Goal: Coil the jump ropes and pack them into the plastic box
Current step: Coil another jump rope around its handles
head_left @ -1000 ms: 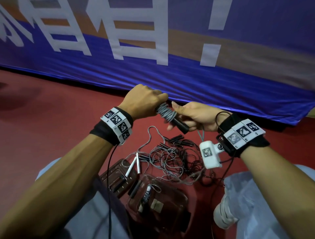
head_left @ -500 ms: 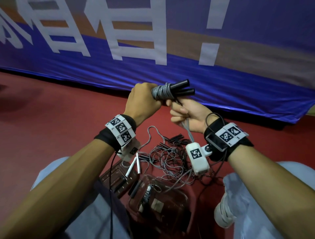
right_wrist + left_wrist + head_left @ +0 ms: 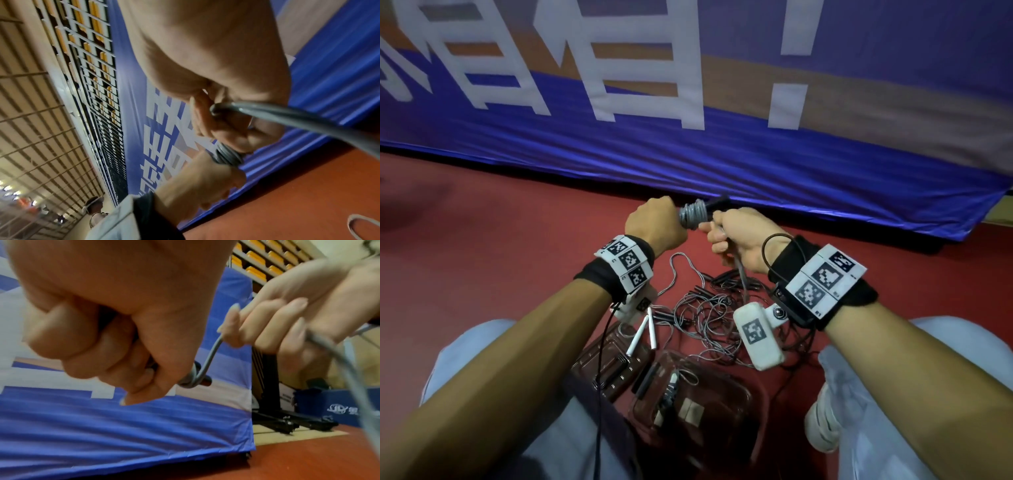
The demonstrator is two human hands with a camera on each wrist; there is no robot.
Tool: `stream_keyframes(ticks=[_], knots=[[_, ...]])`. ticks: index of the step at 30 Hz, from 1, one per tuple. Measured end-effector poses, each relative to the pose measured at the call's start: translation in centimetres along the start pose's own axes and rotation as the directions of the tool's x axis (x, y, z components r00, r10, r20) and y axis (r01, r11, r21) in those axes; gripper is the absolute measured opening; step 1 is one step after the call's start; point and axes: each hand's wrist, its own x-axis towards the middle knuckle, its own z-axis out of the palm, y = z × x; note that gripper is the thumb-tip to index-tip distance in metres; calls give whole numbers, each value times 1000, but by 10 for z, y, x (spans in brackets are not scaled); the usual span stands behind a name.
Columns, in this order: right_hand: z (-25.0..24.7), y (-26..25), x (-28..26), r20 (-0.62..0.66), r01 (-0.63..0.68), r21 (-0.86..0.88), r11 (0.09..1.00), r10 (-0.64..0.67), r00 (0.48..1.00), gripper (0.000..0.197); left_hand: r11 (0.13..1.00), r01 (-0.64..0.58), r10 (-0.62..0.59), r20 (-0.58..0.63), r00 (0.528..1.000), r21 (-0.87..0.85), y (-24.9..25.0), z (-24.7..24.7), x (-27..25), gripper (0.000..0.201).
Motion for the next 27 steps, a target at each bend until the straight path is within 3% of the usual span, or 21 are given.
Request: stream_keyframes(ticks=[3, 6, 10, 15, 19, 23, 27], knots=[[-2, -2, -2, -108, 127, -142, 982, -143, 984, 37, 999, -3, -2, 107, 994, 44, 0, 9, 0, 23], [-11, -8, -3, -200, 226, -275, 934, -285, 937, 36, 991, -111, 100, 131, 986, 79, 12, 21, -8, 16], [-26, -17, -4, -157, 219, -114, 969, -235, 959, 34, 950, -298, 279, 165, 946, 97, 24, 30, -21, 12], [-48, -28, -3, -141, 192, -22, 981, -193, 971, 33, 869, -482, 477, 68, 876, 113, 25, 9, -20, 17], [-65, -43, -7, -44, 115, 43, 992, -114, 993, 31, 824, -545, 557, -44, 830, 153, 23, -8, -20, 16], [-74, -47, -10, 18, 82, 56, 995, -83, 996, 34, 820, -558, 572, -166, 803, 127, 24, -15, -22, 8], [-73, -44, -6, -23, 131, -21, 991, -132, 991, 41, 863, -504, 475, -284, 833, -34, 23, -16, -27, 14]])
